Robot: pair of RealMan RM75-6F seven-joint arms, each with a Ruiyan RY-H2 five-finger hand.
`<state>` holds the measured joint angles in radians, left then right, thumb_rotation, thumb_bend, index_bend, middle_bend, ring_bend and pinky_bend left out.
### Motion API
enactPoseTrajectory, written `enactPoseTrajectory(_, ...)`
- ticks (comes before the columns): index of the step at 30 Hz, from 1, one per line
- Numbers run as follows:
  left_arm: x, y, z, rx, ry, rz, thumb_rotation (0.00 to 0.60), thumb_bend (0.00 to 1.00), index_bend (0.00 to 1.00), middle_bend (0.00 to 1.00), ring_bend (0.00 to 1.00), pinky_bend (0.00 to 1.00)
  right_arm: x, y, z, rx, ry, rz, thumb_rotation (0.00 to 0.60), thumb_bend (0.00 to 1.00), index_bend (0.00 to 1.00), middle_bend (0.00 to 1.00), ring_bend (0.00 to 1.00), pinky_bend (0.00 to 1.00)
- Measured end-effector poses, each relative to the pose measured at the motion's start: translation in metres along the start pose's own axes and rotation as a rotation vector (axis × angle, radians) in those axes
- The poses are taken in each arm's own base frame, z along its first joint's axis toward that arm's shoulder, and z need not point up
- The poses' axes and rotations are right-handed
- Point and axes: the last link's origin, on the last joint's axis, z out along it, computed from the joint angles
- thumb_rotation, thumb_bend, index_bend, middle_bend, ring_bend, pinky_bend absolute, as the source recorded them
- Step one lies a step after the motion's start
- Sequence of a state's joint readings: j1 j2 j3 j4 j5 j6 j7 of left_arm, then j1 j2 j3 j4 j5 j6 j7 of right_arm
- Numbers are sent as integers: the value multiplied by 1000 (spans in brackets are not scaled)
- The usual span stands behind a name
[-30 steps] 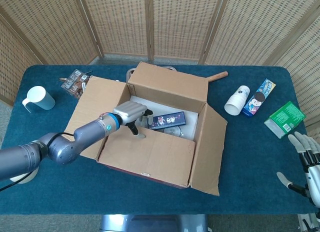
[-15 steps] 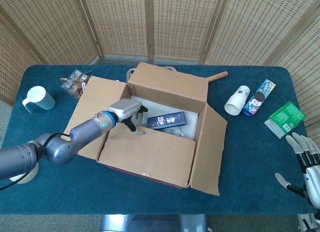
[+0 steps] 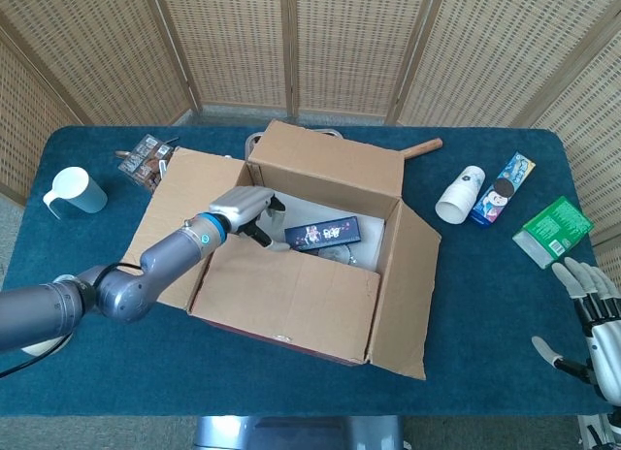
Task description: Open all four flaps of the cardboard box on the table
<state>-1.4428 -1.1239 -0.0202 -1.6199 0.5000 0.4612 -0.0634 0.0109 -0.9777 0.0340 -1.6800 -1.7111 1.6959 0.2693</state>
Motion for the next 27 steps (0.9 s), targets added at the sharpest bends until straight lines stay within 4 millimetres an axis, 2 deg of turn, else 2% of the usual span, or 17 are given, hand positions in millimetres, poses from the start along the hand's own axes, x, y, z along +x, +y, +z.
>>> enactPoseTrajectory(6, -4, 0, 3, 30, 0, 11, 445, 0, 654, 502, 315, 384, 0, 0, 0, 0, 0, 1, 600, 163, 0, 0, 0, 0)
enactPoseTrajectory(10, -4, 3, 4, 34, 22, 0, 360, 0, 532, 486, 302, 383, 0, 0, 0, 0, 0, 2, 600, 137, 0, 0, 0, 0)
enactPoseTrajectory(13, -4, 4, 5, 28, 51, 3, 322, 0, 523, 485, 303, 366, -1, 0, 0, 1, -3, 3, 600, 68, 0, 0, 0, 0)
enactPoseTrajectory(17, -7, 4, 6, 33, 80, 15, 311, 0, 550, 485, 303, 302, -2, 0, 1, 3, -9, 6, 600, 49, 0, 0, 0, 0)
enactPoseTrajectory(27, -16, 5, 9, 56, 49, 16, 290, 0, 578, 472, 286, 306, -2, 0, 1, 3, -9, 7, 600, 48, 0, 0, 0, 0)
